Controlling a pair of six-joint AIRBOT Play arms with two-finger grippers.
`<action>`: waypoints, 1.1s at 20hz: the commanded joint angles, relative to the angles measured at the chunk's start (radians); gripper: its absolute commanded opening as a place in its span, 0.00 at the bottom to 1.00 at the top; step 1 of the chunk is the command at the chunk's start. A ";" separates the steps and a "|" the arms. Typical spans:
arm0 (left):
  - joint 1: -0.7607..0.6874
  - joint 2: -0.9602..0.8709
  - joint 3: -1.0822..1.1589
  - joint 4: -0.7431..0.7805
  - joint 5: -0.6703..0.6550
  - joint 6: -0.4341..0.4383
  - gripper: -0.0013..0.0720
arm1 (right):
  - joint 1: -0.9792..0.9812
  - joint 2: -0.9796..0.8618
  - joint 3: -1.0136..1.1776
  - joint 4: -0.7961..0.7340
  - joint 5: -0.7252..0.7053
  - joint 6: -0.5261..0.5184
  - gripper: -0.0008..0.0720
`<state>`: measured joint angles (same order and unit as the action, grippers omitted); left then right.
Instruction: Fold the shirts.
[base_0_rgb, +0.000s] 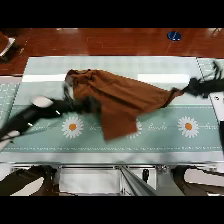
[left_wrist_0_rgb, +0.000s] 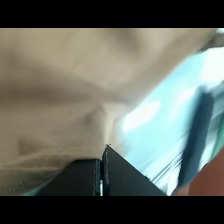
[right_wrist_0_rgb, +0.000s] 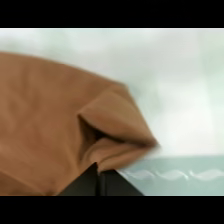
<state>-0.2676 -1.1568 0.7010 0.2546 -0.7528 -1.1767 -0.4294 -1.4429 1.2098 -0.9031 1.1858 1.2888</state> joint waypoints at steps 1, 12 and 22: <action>0.227 0.114 0.270 -0.024 -0.025 0.017 0.04 | 0.053 0.097 0.280 0.005 0.019 0.086 0.04; 0.730 0.333 1.077 0.213 -0.299 -0.126 0.04 | 0.065 0.539 0.840 -0.179 0.200 0.175 0.04; 0.652 0.640 1.035 0.960 -0.480 -0.267 0.04 | 0.066 0.830 0.688 -0.399 0.337 0.243 0.04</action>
<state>0.4557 -0.5606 1.7607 1.0149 -1.1801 -1.3964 -0.3649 -0.6662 1.9610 -1.2655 1.4849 1.5272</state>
